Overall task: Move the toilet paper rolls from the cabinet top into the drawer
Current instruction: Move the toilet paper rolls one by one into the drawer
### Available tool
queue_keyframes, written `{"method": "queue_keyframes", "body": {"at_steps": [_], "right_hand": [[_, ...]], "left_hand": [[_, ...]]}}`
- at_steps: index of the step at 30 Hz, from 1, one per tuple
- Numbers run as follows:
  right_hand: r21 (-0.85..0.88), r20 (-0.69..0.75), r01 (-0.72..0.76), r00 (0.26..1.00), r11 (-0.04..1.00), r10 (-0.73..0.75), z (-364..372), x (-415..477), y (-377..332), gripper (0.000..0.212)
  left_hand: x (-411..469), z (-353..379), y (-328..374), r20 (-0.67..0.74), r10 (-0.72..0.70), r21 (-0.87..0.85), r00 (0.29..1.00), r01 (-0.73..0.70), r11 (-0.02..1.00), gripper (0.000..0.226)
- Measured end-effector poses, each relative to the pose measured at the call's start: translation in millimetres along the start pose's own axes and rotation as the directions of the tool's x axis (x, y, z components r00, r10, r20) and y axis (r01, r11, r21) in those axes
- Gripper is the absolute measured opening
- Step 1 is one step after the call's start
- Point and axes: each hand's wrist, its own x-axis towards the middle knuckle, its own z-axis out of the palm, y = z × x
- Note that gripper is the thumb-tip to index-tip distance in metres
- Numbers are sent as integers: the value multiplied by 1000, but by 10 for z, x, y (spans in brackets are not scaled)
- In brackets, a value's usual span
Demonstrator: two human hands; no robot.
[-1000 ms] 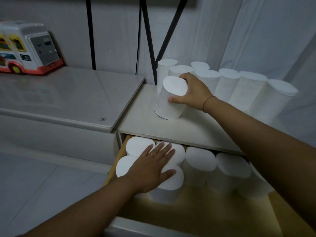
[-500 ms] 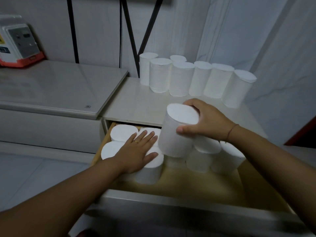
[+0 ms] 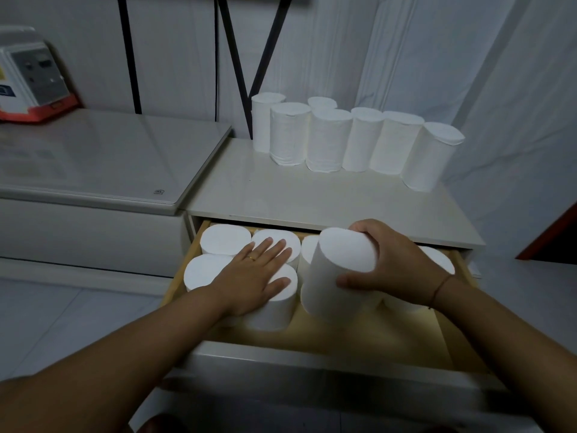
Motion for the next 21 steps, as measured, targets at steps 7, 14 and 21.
{"method": "queue_keyframes", "body": {"at_steps": [7, 14, 21], "right_hand": [[-82, 36, -32, 999, 996, 35, 514, 49, 200, 77], [-164, 37, -22, 999, 986, 29, 763, 97, 263, 86], [-281, 36, -1, 999, 960, 12, 902, 52, 261, 85]], "left_hand": [[2, 14, 5, -7, -4, -14, 1000, 4, 1000, 64], [12, 14, 40, -12, -1, -39, 1000, 1, 999, 69], [40, 50, 147, -10, 65, -27, 998, -65, 998, 70]]}}
